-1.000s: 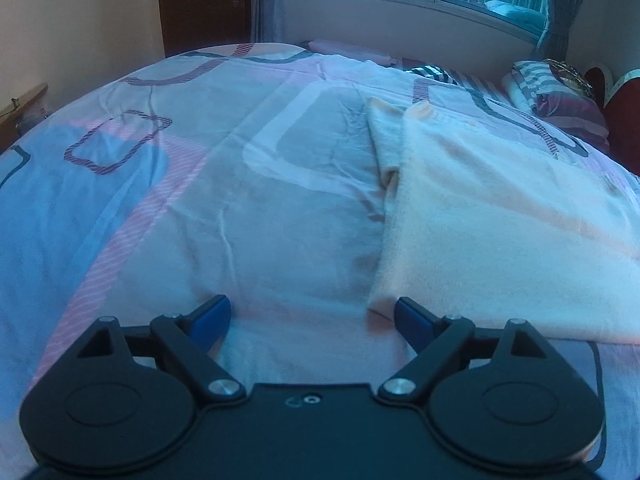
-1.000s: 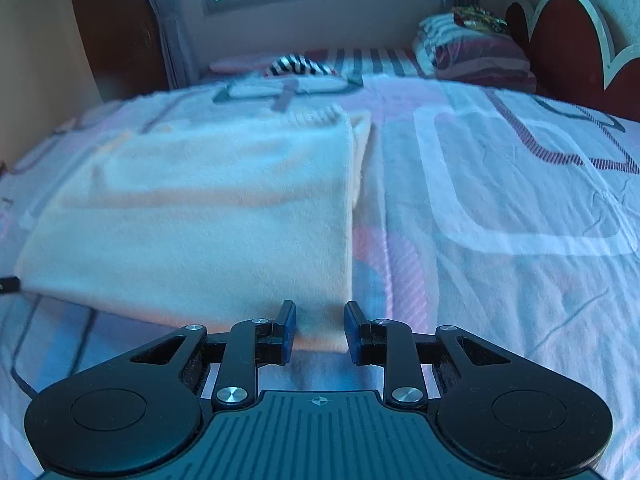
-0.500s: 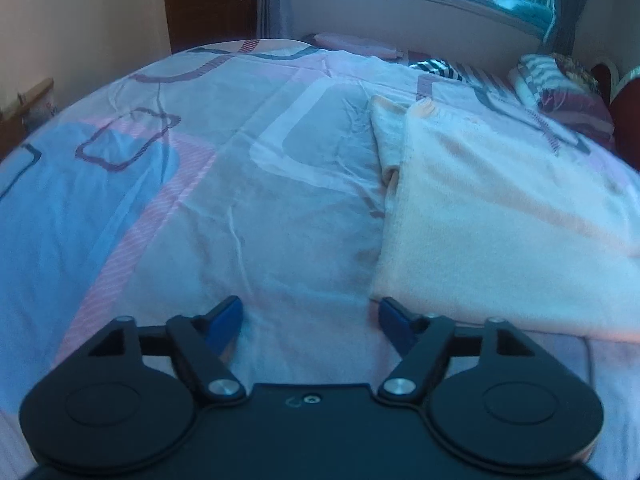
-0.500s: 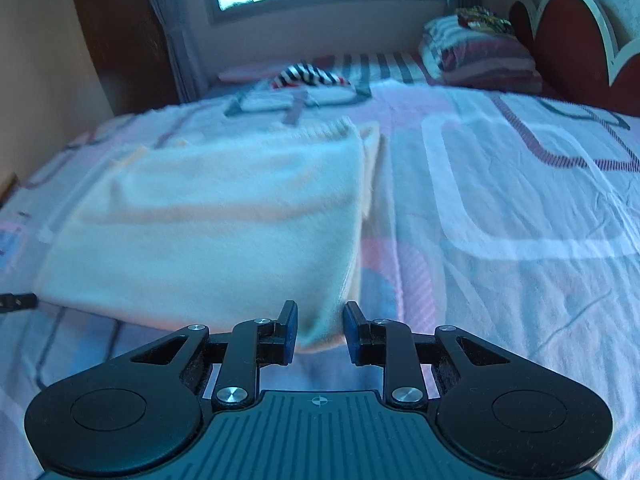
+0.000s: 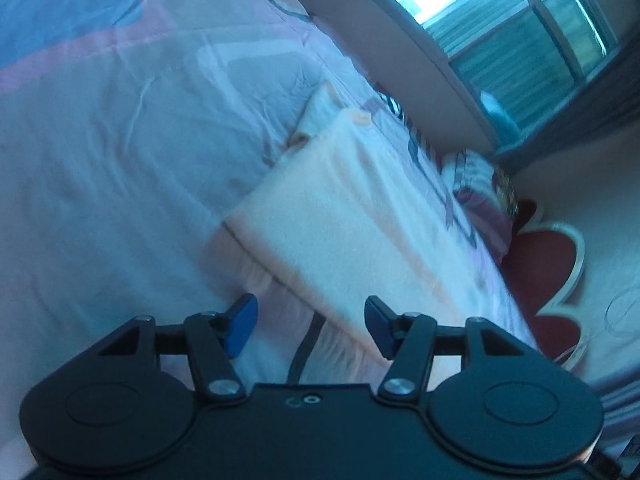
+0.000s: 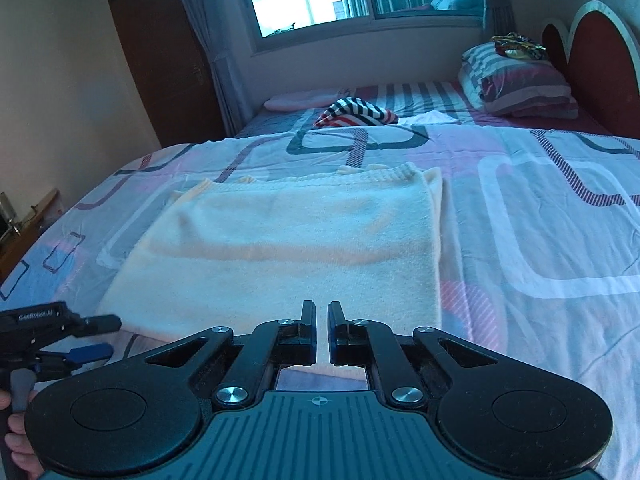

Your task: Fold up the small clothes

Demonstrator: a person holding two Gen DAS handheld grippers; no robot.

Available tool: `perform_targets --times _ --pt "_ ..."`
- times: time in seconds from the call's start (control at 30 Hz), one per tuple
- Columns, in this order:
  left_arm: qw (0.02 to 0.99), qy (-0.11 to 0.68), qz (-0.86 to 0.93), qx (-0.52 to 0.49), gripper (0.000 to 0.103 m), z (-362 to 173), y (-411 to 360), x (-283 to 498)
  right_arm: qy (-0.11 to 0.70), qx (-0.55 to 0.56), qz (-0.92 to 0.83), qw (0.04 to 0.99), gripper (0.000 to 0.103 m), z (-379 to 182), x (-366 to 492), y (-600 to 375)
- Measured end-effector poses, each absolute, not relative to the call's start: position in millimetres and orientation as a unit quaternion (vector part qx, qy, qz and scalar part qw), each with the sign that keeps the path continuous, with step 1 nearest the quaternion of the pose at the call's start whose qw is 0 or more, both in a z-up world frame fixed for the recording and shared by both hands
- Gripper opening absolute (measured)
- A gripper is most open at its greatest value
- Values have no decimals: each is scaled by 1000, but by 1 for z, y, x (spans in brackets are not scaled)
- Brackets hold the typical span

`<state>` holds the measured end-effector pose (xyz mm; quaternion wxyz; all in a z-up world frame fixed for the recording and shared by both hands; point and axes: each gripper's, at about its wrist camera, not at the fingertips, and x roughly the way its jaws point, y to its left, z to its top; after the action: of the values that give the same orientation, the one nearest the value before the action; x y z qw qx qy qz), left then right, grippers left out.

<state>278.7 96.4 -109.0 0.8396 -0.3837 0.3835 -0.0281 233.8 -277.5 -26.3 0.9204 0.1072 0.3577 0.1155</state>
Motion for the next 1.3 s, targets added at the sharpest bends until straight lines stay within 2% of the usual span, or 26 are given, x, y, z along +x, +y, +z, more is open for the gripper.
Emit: perform_targets --times 0.17,0.53,0.6,0.63,0.67,0.7,0.77,0.93,1.03,1.1,1.13,1.17,1.23,1.3 --pt "831 341 -5 -440 57 -120 97 294 360 122 122 917 7 -36 251 -279" --pt "858 298 49 -414 53 -115 77 336 346 141 161 913 6 -61 324 -245" --pt "858 301 63 -413 34 -117 79 338 347 146 164 912 6 -67 336 -238" --pt "856 301 67 -415 29 -118 81 340 347 150 165 911 6 -70 343 -236" --pt "852 304 70 -420 17 -121 84 339 348 153 166 910 7 -71 348 -234" --pt "848 306 73 -426 11 -124 87 340 348 154 165 910 6 -73 352 -232" --pt "848 305 60 -430 7 -127 92 340 350 158 168 908 6 -75 358 -229" --pt "867 273 36 -416 6 -112 96 320 347 158 172 908 6 -76 364 -226" --pt "866 284 40 -409 7 -116 95 320 363 148 169 904 6 -86 369 -223" --pt "851 299 43 -429 16 -125 101 325 367 150 167 903 6 -92 370 -224" --pt "845 293 41 -445 17 -128 104 325 368 151 167 902 6 -92 371 -224" --pt "842 293 42 -451 17 -129 105 326 369 151 168 902 6 -91 371 -224" --pt "848 303 47 -433 8 -122 103 332 371 159 171 899 6 -92 371 -227" --pt "862 292 44 -412 6 -108 96 332 372 165 174 897 6 -93 372 -230"
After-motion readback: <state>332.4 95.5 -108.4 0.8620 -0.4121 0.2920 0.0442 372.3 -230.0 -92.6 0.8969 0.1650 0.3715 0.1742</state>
